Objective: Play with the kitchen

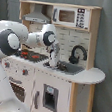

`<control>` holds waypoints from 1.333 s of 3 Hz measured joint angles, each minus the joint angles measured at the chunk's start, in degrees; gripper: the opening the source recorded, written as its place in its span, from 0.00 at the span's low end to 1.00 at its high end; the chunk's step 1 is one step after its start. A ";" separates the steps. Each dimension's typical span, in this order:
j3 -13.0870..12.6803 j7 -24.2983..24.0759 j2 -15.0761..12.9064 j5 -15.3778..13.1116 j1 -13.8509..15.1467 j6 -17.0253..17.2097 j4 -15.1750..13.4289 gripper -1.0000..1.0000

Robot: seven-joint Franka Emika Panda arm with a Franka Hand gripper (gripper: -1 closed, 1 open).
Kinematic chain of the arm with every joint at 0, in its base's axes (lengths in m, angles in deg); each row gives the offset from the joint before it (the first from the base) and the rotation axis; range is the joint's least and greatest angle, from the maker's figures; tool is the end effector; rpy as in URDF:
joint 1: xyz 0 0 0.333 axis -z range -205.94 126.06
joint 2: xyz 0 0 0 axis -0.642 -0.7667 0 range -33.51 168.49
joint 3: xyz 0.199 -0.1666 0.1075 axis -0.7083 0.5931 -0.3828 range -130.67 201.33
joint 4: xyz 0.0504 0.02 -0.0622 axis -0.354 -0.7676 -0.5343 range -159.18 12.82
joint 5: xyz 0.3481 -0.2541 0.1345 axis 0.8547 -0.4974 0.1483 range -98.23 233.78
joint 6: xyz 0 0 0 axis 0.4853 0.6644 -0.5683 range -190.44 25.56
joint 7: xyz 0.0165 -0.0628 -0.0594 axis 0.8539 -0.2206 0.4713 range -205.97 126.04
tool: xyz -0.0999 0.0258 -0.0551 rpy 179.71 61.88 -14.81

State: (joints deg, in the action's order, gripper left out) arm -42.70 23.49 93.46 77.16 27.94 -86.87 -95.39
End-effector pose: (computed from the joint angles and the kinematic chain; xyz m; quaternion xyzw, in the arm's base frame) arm 0.5834 0.1601 0.4481 0.8077 0.5699 -0.0229 0.1493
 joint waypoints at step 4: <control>-5.59 -2.20 0.63 -0.15 7.59 10.17 13.83 1.00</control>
State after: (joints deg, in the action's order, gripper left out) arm -48.29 21.29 94.10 77.01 35.53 -76.70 -81.56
